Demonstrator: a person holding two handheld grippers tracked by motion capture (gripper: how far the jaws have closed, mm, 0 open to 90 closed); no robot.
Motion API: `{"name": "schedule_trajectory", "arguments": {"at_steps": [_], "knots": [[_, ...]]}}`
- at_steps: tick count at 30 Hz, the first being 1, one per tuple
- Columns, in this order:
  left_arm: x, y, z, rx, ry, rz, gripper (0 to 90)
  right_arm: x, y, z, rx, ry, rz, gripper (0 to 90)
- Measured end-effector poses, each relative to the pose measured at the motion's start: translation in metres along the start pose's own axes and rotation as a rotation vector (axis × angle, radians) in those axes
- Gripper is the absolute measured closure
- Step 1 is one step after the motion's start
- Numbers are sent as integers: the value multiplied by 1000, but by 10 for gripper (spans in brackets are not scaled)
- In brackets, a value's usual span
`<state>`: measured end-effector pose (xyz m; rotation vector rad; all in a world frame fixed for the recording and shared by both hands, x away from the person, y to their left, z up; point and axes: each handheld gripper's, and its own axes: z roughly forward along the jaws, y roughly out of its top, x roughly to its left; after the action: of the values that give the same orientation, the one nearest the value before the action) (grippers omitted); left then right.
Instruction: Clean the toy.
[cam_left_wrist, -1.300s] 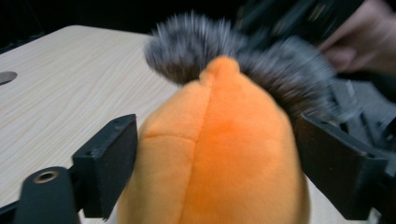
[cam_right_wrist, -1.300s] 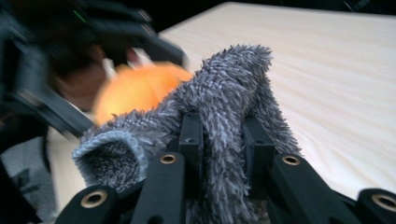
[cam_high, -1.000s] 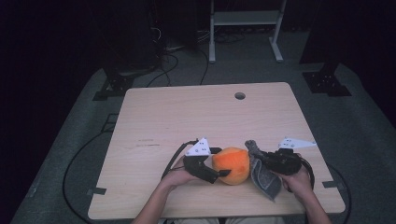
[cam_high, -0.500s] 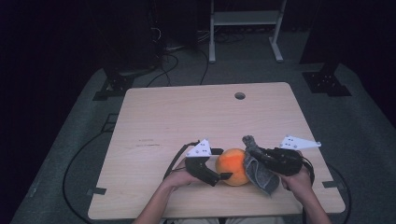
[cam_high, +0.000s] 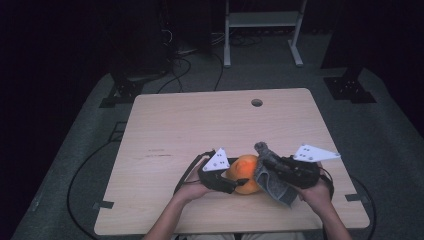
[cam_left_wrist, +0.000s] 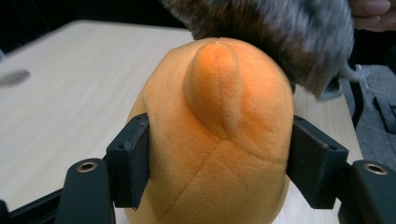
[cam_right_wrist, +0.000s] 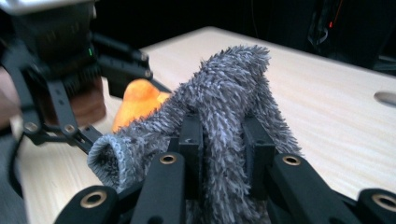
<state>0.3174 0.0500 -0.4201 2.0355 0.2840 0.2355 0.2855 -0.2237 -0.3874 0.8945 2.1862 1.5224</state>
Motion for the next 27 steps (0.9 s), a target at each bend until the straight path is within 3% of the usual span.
{"name": "schedule_trajectory", "arguments": {"at_steps": [2, 4, 6, 9, 12, 14, 17, 19, 22, 25, 27], "knots": [[1, -7, 4, -6, -1, -31, 304, -4, -10, 11, 46, -6, -12, 723], [3, -8, 4, -17, -2, -49, 302, -15, -19, 13, 35, 9, 54, 724], [5, -9, 3, -18, -1, -59, 294, -23, -24, 10, 67, -40, 57, 724], [8, -11, 2, -27, -5, -79, 284, -33, -31, 5, 91, -70, 97, 729], [8, -12, 4, -43, -15, -88, 277, -28, -23, 0, 33, -27, 104, 730], [7, -13, 6, -45, -36, -74, 284, -20, -14, 2, 7, 20, 72, 728], [6, -13, 5, -39, -41, -65, 287, -16, -13, 11, 43, 7, 28, 726], [7, -14, 4, -39, -37, -69, 288, -24, -21, 12, 43, 15, 63, 726], [6, -14, 5, -42, -32, -69, 284, -34, -29, 7, 74, -31, 102, 730], [5, -13, 7, -46, -25, -70, 280, -29, -21, 1, 46, -22, 89, 731], [2, -11, 9, -42, -16, -56, 279, -18, -9, 0, 11, 20, 58, 731]]}}
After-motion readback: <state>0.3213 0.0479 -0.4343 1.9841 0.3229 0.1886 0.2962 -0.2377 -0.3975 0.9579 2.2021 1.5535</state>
